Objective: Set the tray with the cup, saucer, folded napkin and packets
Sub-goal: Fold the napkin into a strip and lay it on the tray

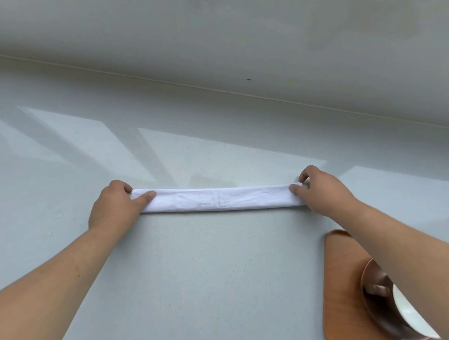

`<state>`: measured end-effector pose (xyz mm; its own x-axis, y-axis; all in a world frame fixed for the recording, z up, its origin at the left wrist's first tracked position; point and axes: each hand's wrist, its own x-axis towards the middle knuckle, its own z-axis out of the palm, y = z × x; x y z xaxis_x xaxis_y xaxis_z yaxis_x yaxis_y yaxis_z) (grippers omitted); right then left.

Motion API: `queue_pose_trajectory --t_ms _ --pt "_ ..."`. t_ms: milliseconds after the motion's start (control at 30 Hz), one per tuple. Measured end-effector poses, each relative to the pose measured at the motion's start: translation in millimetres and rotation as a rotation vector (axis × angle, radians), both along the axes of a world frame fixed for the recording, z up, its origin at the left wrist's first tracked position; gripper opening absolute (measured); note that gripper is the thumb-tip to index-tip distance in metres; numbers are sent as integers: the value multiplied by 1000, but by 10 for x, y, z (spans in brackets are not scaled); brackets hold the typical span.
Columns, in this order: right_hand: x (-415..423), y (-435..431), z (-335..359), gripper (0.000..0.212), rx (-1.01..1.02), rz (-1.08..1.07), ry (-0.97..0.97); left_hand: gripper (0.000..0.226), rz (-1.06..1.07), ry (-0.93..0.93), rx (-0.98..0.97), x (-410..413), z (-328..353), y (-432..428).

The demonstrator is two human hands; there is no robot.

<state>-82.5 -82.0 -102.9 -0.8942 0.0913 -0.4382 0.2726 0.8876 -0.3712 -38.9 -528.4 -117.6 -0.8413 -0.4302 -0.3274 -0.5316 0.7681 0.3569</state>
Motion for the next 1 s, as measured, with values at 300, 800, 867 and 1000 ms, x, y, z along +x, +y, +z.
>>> queue_pose_trajectory --t_ms 300,800,867,1000 --pt "156 -136 88 19 -106 -72 -69 36 110 -73 330 -58 199 -86" --pt "709 -597 162 22 -801 -540 -222 25 -279 501 263 -12 1261 1152" --pt "728 -576 187 21 -841 -567 -231 26 -416 472 246 58 1260 1453" --pt "768 -515 216 17 -934 -614 -259 25 -592 345 247 208 1046 1980"
